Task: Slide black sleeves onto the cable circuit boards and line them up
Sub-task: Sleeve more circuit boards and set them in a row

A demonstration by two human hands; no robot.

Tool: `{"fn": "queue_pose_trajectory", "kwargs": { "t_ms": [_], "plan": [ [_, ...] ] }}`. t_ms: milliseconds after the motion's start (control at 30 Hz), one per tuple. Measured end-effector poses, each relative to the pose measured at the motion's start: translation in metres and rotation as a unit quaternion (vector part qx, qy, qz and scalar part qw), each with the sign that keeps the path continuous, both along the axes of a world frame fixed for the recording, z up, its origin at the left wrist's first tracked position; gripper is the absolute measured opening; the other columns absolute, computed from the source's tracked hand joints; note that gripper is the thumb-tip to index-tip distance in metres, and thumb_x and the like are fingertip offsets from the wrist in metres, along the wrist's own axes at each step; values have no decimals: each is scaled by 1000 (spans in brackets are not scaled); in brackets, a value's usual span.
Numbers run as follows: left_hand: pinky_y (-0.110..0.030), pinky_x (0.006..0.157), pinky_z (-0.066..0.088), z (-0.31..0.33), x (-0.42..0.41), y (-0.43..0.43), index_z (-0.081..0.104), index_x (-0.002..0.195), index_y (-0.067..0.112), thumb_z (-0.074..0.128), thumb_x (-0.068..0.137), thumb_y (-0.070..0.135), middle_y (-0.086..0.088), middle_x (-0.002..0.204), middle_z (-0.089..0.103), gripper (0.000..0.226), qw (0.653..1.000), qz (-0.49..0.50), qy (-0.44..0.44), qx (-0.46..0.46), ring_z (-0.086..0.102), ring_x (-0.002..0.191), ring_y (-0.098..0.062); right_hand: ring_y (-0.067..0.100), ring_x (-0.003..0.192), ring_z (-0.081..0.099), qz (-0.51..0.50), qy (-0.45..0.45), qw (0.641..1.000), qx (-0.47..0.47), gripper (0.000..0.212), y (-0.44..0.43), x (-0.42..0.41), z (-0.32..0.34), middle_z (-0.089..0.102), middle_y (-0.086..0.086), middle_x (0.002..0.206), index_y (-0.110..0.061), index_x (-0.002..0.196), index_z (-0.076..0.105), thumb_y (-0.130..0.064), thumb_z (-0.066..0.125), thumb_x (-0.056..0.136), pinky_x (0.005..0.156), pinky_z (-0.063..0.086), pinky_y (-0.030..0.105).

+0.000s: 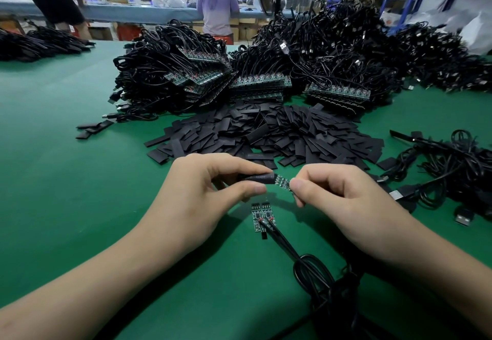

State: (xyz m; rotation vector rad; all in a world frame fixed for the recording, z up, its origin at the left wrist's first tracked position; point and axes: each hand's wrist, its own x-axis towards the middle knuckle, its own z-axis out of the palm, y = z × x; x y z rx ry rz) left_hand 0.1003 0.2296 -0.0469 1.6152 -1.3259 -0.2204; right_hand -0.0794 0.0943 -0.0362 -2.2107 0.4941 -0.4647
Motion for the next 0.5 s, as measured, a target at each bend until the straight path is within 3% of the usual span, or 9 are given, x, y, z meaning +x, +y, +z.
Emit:
{"fn": "queue_pose_trajectory", "kwargs": {
  "t_ms": [67, 200, 300, 400, 500],
  "plan": [
    [-16, 72, 50, 1, 0, 1, 80, 97, 38, 82, 79, 28, 22, 84, 74, 21, 1000, 4, -28, 2, 66, 77, -2, 10, 51, 29, 1, 13, 1000, -18, 33, 2, -1, 2, 35, -10, 53, -24, 74, 61, -46, 53, 97, 50, 26, 25],
    [-29, 77, 52, 6, 1, 1, 81, 102, 31, 80, 81, 26, 15, 88, 73, 22, 994, -17, -111, 4, 66, 82, -6, 5, 47, 26, 5, 38, 998, -40, 33, 3, -3, 5, 32, -12, 49, -19, 74, 61, -43, 55, 96, 46, 26, 21],
    [-24, 78, 53, 10, 5, 2, 81, 107, 27, 78, 84, 27, 13, 91, 71, 23, 980, -47, -195, 2, 67, 84, -4, 6, 48, 27, 4, 58, 998, -38, 33, 1, -3, 6, 33, -10, 51, -20, 74, 63, -43, 56, 97, 47, 23, 23],
    [-27, 78, 55, 9, 6, 2, 81, 106, 26, 76, 86, 27, 14, 92, 71, 21, 976, -58, -212, 1, 68, 84, -4, 9, 51, 29, 12, 72, 997, -35, 33, -1, -4, 6, 33, -7, 56, -23, 75, 63, -47, 54, 97, 51, 24, 29],
    [-30, 82, 54, 6, 7, 1, 80, 107, 25, 76, 86, 27, 12, 94, 73, 21, 981, -68, -181, 13, 69, 89, -6, 8, 51, 31, 18, 69, 996, -59, 34, 2, -3, 5, 37, -8, 55, -22, 77, 63, -48, 52, 95, 50, 26, 26]
  ]
}}
